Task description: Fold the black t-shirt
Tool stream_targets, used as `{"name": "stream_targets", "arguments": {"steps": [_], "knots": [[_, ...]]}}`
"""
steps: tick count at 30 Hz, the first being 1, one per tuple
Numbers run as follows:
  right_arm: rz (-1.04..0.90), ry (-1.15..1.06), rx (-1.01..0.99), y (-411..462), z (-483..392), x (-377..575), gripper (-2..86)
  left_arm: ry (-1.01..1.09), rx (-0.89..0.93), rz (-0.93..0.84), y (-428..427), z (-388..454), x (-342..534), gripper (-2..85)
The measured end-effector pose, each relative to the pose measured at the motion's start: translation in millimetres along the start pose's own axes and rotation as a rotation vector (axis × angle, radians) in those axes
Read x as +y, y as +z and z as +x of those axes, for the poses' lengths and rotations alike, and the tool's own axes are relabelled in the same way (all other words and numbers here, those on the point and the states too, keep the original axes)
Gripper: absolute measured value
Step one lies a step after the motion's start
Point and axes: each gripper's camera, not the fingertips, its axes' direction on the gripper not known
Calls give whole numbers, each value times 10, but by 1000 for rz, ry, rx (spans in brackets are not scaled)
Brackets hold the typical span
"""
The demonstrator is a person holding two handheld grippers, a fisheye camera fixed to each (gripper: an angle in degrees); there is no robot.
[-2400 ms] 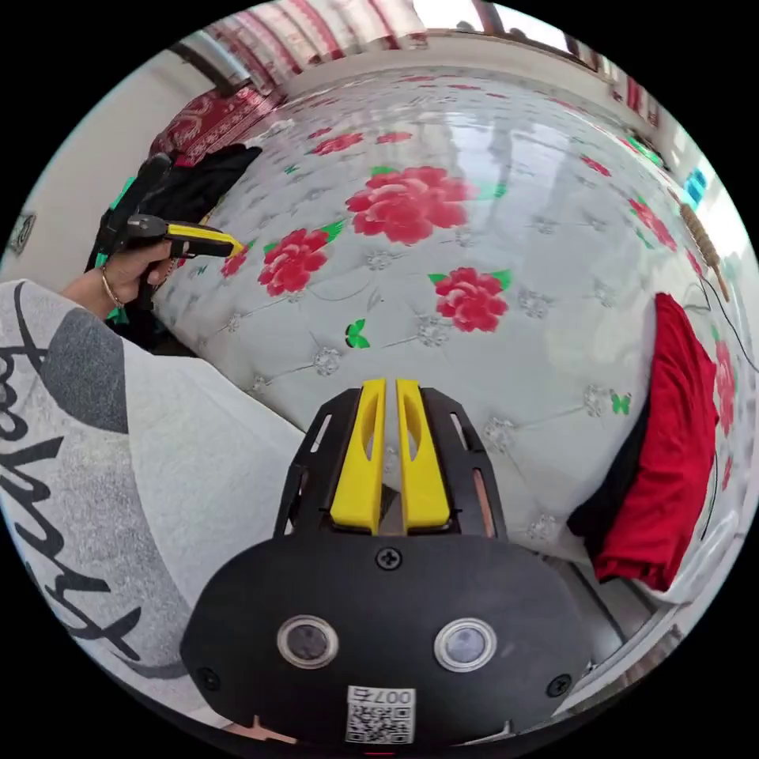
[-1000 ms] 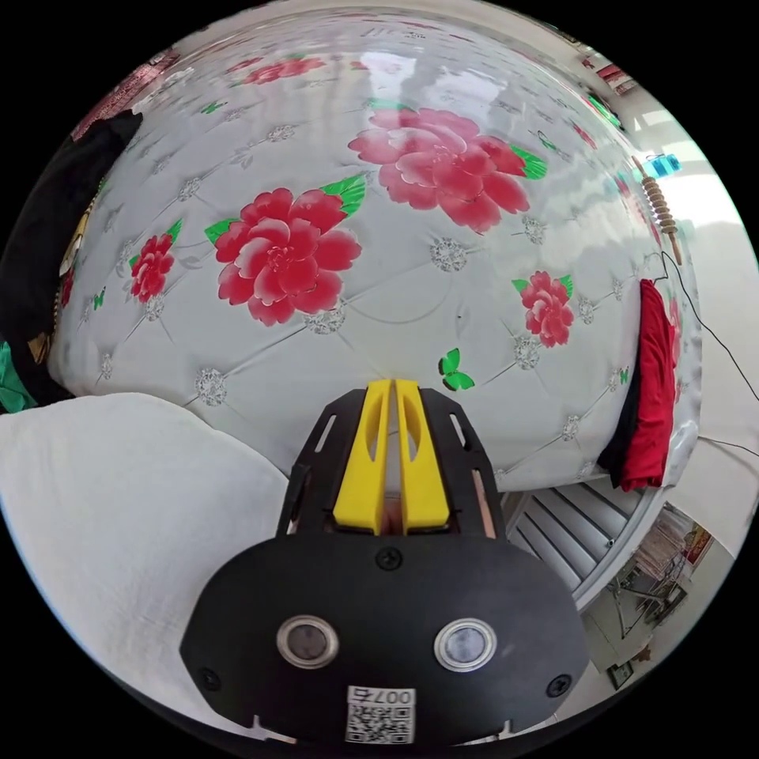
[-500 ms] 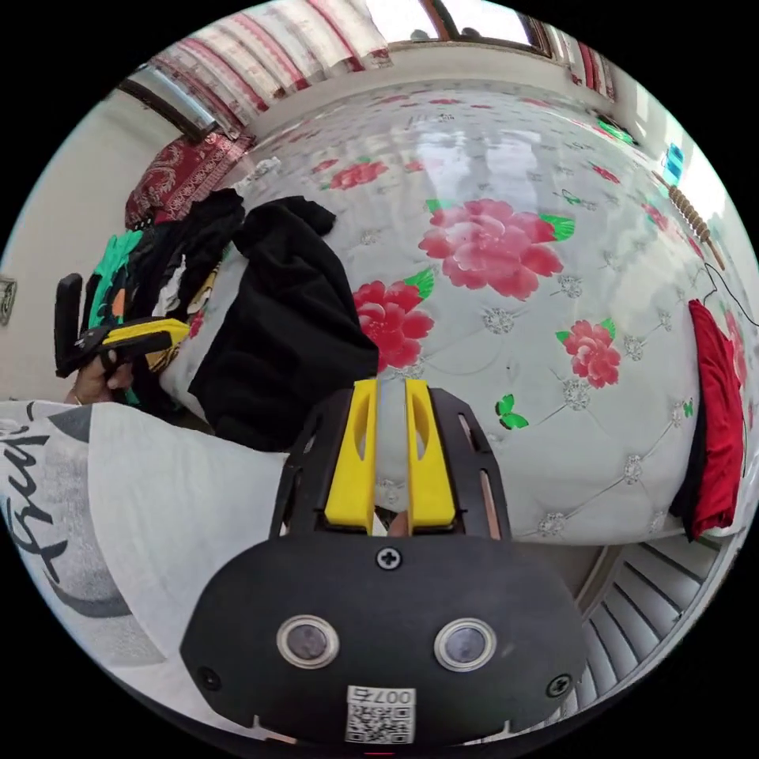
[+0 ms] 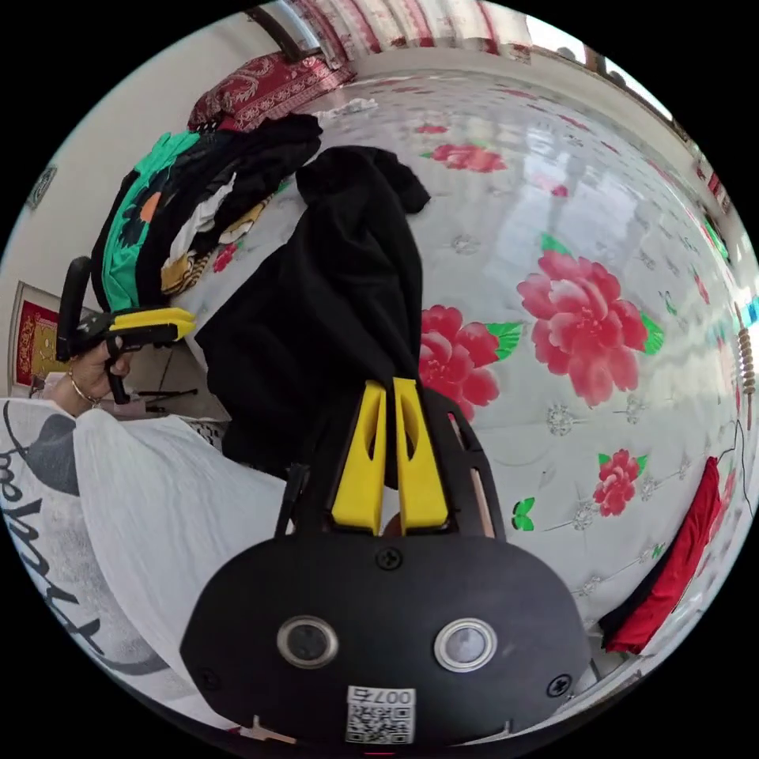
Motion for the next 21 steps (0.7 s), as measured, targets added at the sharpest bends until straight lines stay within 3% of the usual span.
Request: {"name": "stream_targets", "arguments": {"steps": [4,8,13,21], "knots": [[167,199,181,-573,657,13,11,12,-5,-8,56,11,-2,86],[191,156,232,-709,628,88,28,21,-48,-25,152,49,-45,93],[45,-167,-91,-171,-247,134,55,78,-172,-81,296,53,-124,90],[-253,-602,-218,738,-1302,-233,78,107,-180,-167,513,153,-329,82]]}}
